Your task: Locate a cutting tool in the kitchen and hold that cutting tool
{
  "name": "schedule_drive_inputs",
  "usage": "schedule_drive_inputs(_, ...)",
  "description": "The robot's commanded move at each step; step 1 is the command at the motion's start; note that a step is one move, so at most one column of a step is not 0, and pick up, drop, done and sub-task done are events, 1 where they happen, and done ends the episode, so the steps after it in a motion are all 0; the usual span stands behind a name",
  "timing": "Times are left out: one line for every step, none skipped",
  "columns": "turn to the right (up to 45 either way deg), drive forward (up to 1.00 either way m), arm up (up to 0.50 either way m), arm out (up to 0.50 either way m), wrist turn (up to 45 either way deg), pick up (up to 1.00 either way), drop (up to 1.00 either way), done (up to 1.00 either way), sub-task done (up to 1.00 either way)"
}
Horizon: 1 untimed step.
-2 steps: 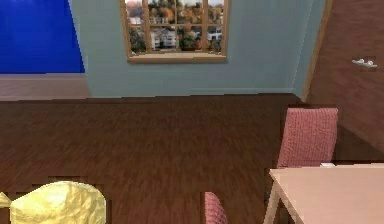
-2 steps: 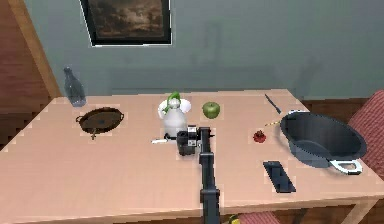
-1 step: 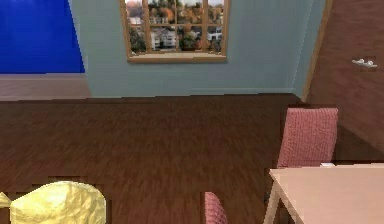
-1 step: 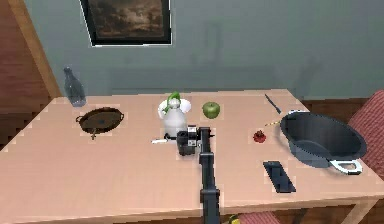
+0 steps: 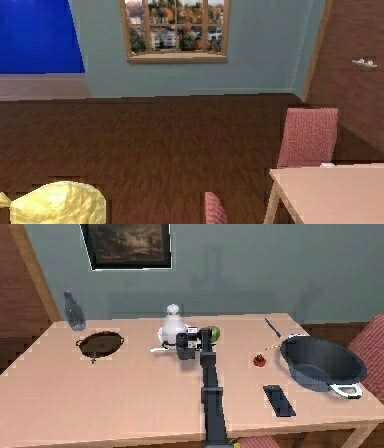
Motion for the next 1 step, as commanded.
schedule_drive_inputs(0.0, 0.0, 0.0, 0.0, 0.0, 0.0, 0.0, 1.0, 0.0)
